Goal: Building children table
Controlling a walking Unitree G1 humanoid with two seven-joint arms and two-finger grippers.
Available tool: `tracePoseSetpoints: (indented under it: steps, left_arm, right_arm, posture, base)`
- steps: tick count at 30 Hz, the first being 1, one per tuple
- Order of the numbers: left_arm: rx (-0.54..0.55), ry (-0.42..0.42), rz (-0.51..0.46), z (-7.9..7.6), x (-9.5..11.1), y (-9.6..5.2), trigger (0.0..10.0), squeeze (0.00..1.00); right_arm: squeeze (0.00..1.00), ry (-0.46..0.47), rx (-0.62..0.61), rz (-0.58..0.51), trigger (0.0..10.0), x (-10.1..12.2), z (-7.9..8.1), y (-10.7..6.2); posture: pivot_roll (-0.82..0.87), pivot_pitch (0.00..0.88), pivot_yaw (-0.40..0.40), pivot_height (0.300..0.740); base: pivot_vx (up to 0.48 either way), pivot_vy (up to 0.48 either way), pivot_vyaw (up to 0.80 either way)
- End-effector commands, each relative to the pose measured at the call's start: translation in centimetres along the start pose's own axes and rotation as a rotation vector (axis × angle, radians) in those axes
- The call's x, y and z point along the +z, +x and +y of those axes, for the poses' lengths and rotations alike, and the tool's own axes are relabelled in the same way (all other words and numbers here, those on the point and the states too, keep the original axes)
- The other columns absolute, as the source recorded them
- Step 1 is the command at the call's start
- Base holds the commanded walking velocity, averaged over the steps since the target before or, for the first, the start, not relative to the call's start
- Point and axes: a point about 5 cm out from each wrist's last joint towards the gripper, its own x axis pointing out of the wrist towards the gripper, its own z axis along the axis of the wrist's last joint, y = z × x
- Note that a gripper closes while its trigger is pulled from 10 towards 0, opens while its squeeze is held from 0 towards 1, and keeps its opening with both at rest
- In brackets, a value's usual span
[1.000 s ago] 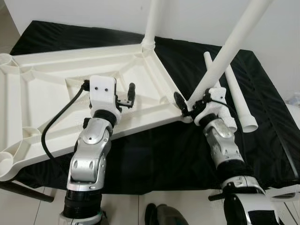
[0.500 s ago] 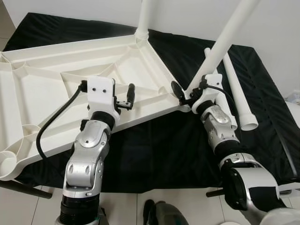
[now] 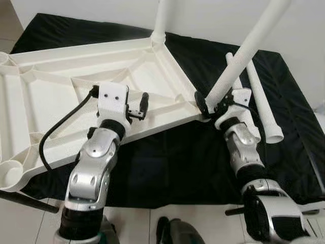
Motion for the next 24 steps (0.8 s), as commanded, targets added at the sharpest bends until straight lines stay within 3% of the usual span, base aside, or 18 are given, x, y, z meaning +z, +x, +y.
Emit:
tracePoseSetpoints:
  steps: [1, 2, 3, 8, 10, 14, 19, 24]
  left_arm:
    - [-0.176, 0.007, -0.001, -1.2, -0.1, 0.2, 10.0, 0.0]
    - [-0.176, 0.007, -0.001, -1.2, -0.1, 0.2, 10.0, 0.0]
    - [-0.222, 0.044, 0.008, -1.0, -0.2, 0.3, 10.0, 0.0]
    - [-0.268, 0.064, 0.027, -0.9, -0.5, 0.2, 10.0, 0.0]
    - [-0.367, 0.104, 0.065, -1.2, -1.1, -0.4, 10.0, 0.0]
    - [-0.461, 0.151, 0.11, -1.5, -2.0, -1.2, 10.0, 0.0]
    - [-0.623, 0.183, 0.175, -1.8, -3.4, -2.6, 10.0, 0.0]
    - [-0.659, 0.21, 0.202, -1.5, -4.1, -2.9, 10.0, 0.0]
  right_arm:
    - [0.0, 0.002, -0.031, -0.024, 10.0, 0.3, -0.5, -0.4]
    - [0.0, 0.002, -0.031, -0.024, 10.0, 0.3, -0.5, -0.4]
    - [0.0, -0.001, -0.06, -0.037, 10.0, 0.3, -0.5, -1.6]
    - [0.0, -0.002, -0.079, -0.044, 10.0, 0.3, -0.6, -2.5]
    - [0.0, -0.006, -0.108, -0.057, 10.0, 0.6, -0.7, -3.3]
    - [0.0, -0.002, -0.124, -0.07, 10.0, 1.0, -0.6, -3.9]
    - [0.0, 0.028, -0.124, -0.078, 10.0, 1.6, 1.1, -5.2]
    - [0.0, 0.045, -0.081, -0.044, 10.0, 1.4, 2.6, -6.3]
  posture:
    - [0.07, 0.099, -0.102, 0.74]
    - [0.07, 0.099, -0.102, 0.74]
    - [0.06, 0.089, -0.091, 0.74]
    - [0.06, 0.085, -0.086, 0.74]
    - [0.06, 0.078, -0.083, 0.74]
    - [0.05, 0.074, -0.081, 0.74]
    - [0.05, 0.068, -0.081, 0.74]
    - [0.05, 0.066, -0.077, 0.74]
  base:
    - [0.0, 0.0, 0.0]
    - [0.0, 0.0, 0.0]
    - [0.0, 0.0, 0.0]
    - [0.0, 0.0, 0.0]
    - [0.0, 0.0, 0.0]
    - [0.0, 0.0, 0.0]
    - [0.0, 0.0, 0.0]
    - [0.0, 0.0, 0.0]
